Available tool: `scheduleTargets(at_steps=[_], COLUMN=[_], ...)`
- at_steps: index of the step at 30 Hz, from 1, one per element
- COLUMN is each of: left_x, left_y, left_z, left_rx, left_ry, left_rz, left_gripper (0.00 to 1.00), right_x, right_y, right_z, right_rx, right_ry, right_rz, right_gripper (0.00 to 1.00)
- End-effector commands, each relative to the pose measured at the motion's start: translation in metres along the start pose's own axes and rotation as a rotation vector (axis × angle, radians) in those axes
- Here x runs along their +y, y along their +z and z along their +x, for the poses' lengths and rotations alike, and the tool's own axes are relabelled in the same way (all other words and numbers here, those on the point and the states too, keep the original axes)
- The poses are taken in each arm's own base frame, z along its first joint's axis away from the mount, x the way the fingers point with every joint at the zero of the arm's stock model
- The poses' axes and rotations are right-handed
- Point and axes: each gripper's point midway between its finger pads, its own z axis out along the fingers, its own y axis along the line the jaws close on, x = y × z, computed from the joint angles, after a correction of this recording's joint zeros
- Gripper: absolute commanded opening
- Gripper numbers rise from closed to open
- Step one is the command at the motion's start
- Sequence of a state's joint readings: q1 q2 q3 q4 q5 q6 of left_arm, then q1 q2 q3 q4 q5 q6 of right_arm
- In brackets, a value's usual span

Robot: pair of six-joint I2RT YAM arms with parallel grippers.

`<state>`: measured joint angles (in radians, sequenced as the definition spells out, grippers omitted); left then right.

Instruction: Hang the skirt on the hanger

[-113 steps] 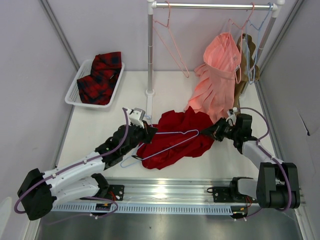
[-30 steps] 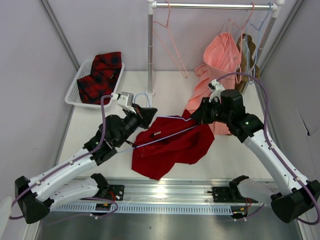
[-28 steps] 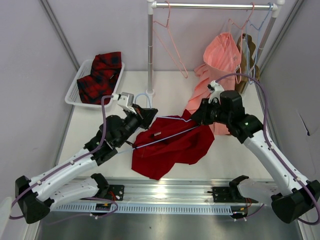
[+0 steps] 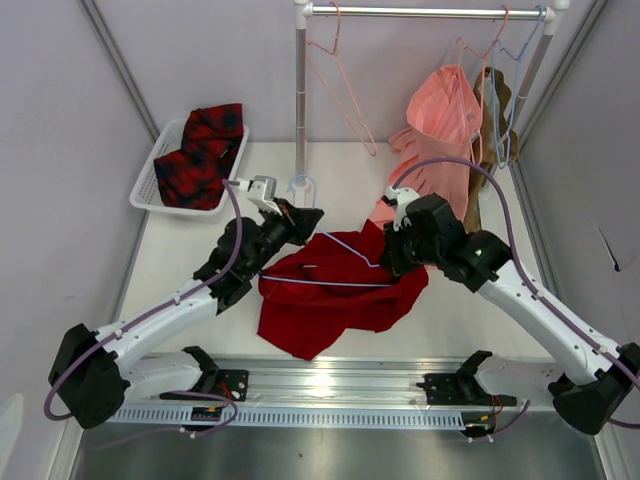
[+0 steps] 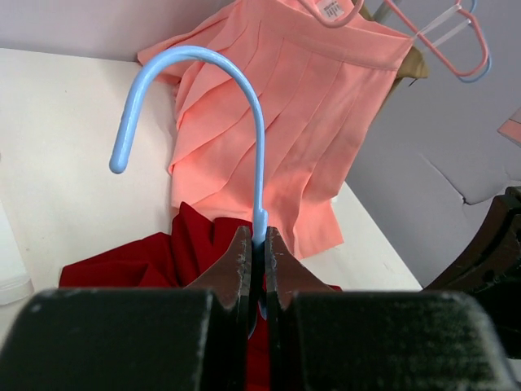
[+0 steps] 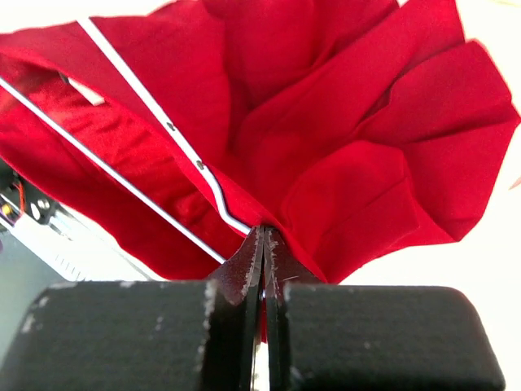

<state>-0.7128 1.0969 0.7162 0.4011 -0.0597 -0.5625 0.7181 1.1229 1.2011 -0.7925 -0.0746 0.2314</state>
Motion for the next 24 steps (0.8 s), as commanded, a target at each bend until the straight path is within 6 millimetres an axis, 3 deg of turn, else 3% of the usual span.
scheduleTargets(at_steps=[1,2,4,6,7,10,11,12,14,17,24], left_x=[-0.069,-0.066,-0.049,-0.031,-0.018,-0.003,0.014,0.019,0.032,0.039,0.04], left_y=[-0.002,-0.005,-0.009,-0.014,-0.017,-0.026,-0.032,-0.037,-0.045,-0.051,-0.058], left_z=[-0.016,-0.02,-0.012,-0.013,0.002,0.004,0.024,0.022,0.042,0.057,0.065], left_rx=[-0.004,-0.022,-0.007,-0.029,-0.006,-0.037,-0.015,-0.043,-0.021,-0.012,-0.024], left_ry=[-0.087,-0.089,-0.088,-0.099,-0.117,-0.178,-0.189,-0.206,-0.236,-0.271,-0.293], left_rz=[0.24,0.219,0.152,0.075,0.037,-0.024,-0.065,-0.081,-0.103,-0.098,-0.07], left_gripper=[0.0,0.0,0.0,0.0,0.0,0.0,0.0,0.0,0.0,0.0,0.0], right_x=[0.069,0.062,0.05,0.035,0.031,0.015,0.01,0.003,0.001,-0.003,-0.013], right_y=[-0.017,-0.015,-0.012,-0.003,0.0,0.014,0.017,0.022,0.025,0.026,0.025], right_z=[-0.074,-0.07,-0.065,-0.048,-0.04,-0.009,-0.001,0.014,0.025,0.037,0.049], right_rx=[-0.232,-0.219,-0.205,-0.167,-0.155,-0.121,-0.112,-0.096,-0.092,-0.107,-0.091], right_ry=[-0.034,-0.028,-0.007,0.028,0.046,0.096,0.112,0.133,0.173,0.196,0.222], right_rz=[-0.252,-0.225,-0.182,-0.145,-0.138,-0.099,-0.087,-0.073,-0.08,-0.086,-0.063], right_gripper=[0.0,0.0,0.0,0.0,0.0,0.0,0.0,0.0,0.0,0.02,0.07])
